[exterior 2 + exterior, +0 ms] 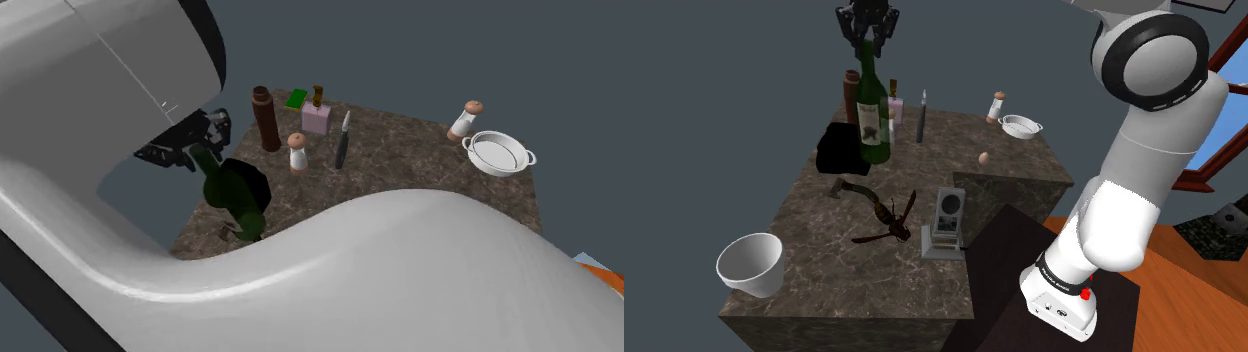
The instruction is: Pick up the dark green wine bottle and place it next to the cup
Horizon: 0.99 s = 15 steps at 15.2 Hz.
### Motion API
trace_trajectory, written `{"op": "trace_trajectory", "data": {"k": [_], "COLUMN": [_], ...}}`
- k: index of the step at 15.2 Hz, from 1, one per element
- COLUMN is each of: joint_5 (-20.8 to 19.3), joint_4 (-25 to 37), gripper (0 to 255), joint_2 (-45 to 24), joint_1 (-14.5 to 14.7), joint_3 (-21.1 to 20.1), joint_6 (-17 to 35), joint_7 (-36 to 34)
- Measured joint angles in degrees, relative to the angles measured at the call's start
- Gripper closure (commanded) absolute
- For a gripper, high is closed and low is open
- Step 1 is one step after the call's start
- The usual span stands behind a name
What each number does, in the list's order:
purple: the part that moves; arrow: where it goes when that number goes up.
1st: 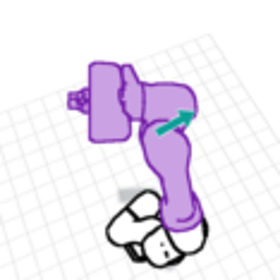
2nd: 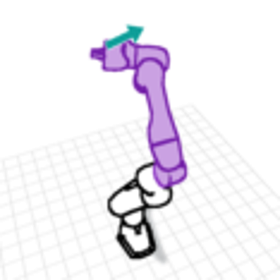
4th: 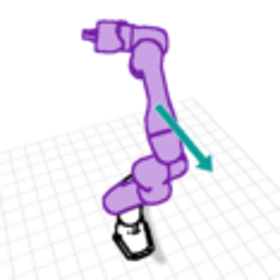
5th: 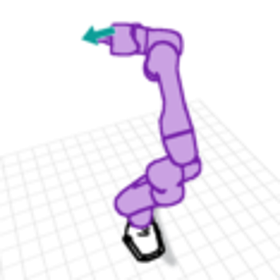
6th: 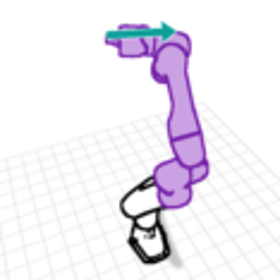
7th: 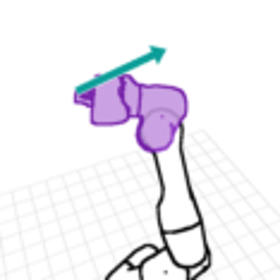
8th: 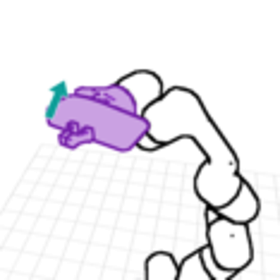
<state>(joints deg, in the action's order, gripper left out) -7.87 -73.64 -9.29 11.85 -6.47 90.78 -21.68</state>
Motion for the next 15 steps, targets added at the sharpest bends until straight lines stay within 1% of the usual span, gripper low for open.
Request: {"op": "trace_trajectory", "data": {"k": [6, 14, 15], "joint_5": [-0.8, -2.3, -2.3], "joint_4": [-5.7, -5.7, -6.9], "gripper": [255, 255, 255], "joint_2": [4.6, 4.7, 5.3], "joint_1": [4.4, 10.2, 11.0], "joint_3": [-3.2, -8.1, -8.7], "joint_6": [0.1, -1.7, -1.4], "joint_7": [-7.7, -18.2, -19.7]}}
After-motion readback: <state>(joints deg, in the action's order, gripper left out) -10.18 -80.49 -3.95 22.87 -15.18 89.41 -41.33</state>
